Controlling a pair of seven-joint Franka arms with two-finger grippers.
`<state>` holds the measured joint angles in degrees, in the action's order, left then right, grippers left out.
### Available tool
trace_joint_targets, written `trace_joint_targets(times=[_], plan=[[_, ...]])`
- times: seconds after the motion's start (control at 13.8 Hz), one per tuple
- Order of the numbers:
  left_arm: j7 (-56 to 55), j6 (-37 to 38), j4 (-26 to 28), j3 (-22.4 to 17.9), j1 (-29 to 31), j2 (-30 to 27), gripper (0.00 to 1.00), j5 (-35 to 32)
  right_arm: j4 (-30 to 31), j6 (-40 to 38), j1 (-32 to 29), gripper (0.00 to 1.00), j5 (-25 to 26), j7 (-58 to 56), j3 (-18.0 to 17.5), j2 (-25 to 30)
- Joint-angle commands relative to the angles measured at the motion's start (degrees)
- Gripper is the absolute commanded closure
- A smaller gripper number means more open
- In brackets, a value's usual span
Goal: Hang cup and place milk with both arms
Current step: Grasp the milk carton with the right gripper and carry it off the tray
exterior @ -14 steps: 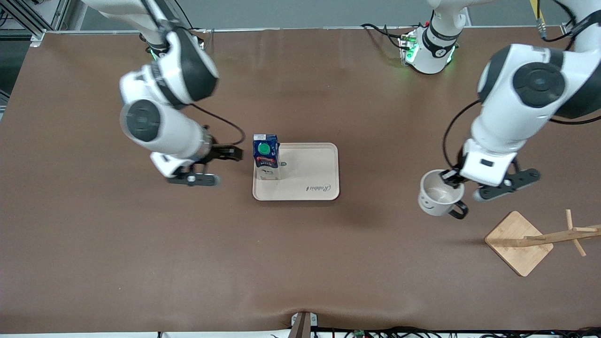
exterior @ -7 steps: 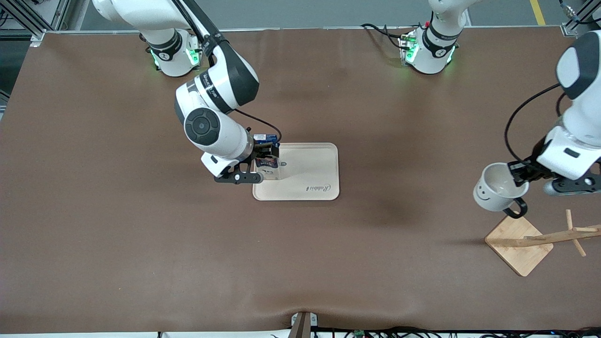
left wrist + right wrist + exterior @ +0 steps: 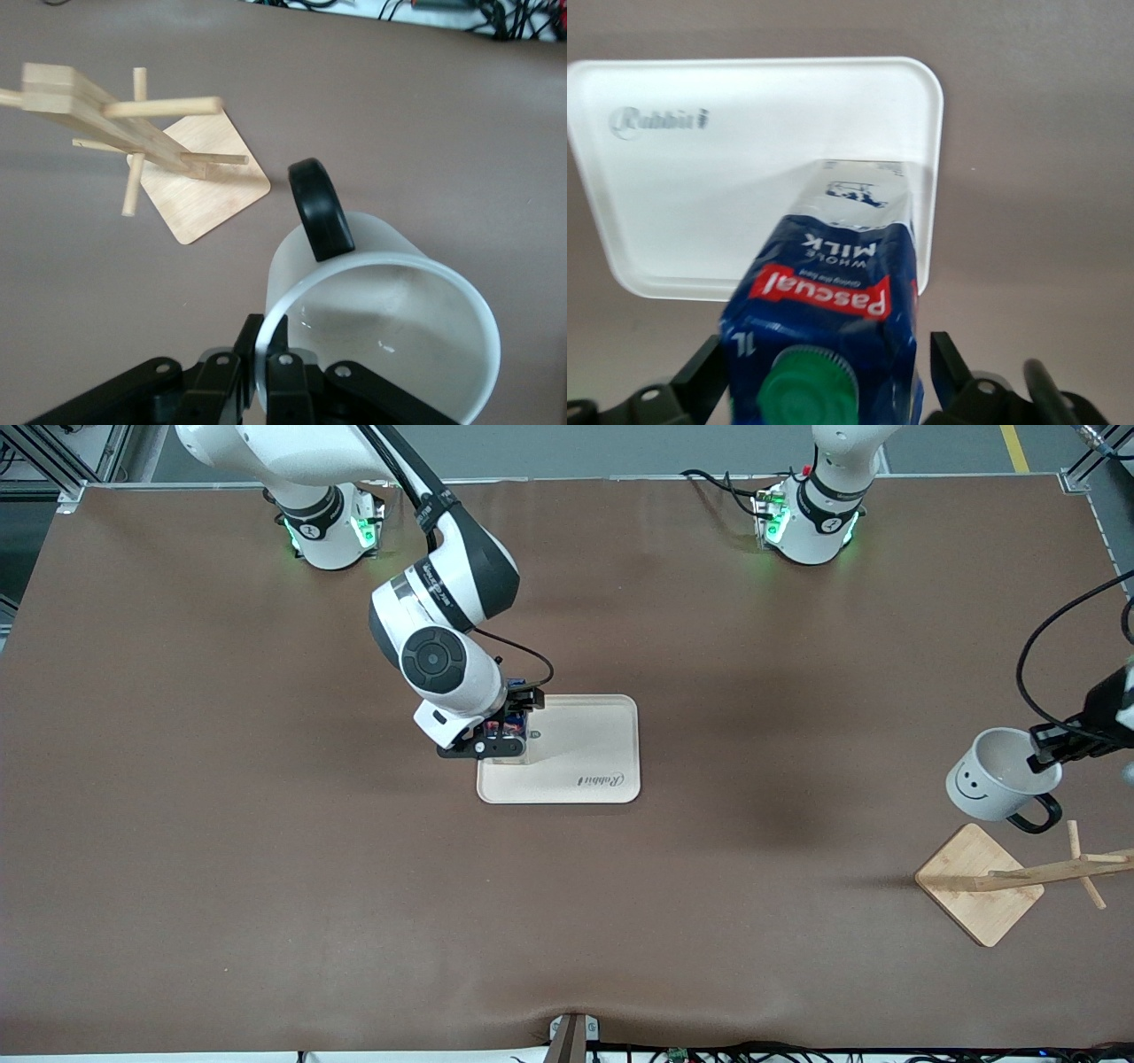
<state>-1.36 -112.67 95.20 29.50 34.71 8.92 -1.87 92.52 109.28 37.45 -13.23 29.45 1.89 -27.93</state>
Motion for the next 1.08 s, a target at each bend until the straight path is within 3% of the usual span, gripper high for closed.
trace_joint_targets(times=[0.0, 0.22, 0.43, 0.58, 0.72, 0.87, 1.01], plan=[[2.2, -2.0, 1.0, 0.1, 2.3, -0.8, 1.00, 2.7, 0.2, -1.3, -0.1, 1.00, 0.8, 1.0, 0.6, 0.6], [6.8, -4.5, -1.3, 0.2, 2.6, 2.2, 1.00, 2.6, -5.7, -7.9, -2.4, 1.00, 0.3, 2.0, 0.7, 0.9], [10.9, -4.7, -3.6, 0.2, 2.6, 5.7, 1.00, 2.0, -14.6, -18.1, -8.7, 1.00, -8.8, 1.9, 0.7, 1.0], [11.8, -4.7, -4.9, 0.2, 2.4, 7.1, 1.00, 1.9, -19.9, -25.6, -14.8, 1.00, -10.9, 1.0, 0.7, 0.9], [11.9, -4.7, -5.0, 0.1, 2.4, 7.8, 1.00, 1.8, -19.4, -29.2, -20.8, 1.00, -7.9, -2.5, 1.0, 2.0], [12.3, -4.8, -4.9, 0.1, 2.6, 8.0, 1.00, 1.8, -17.7, -31.6, -26.4, 1.00, 1.7, -8.9, 0.8, 2.2], [12.3, -5.9, -4.9, 0.0, 2.7, 8.0, 1.00, 1.8, -14.1, -30.3, -31.4, 1.00, 7.3, -16.2, 0.8, 2.2]])
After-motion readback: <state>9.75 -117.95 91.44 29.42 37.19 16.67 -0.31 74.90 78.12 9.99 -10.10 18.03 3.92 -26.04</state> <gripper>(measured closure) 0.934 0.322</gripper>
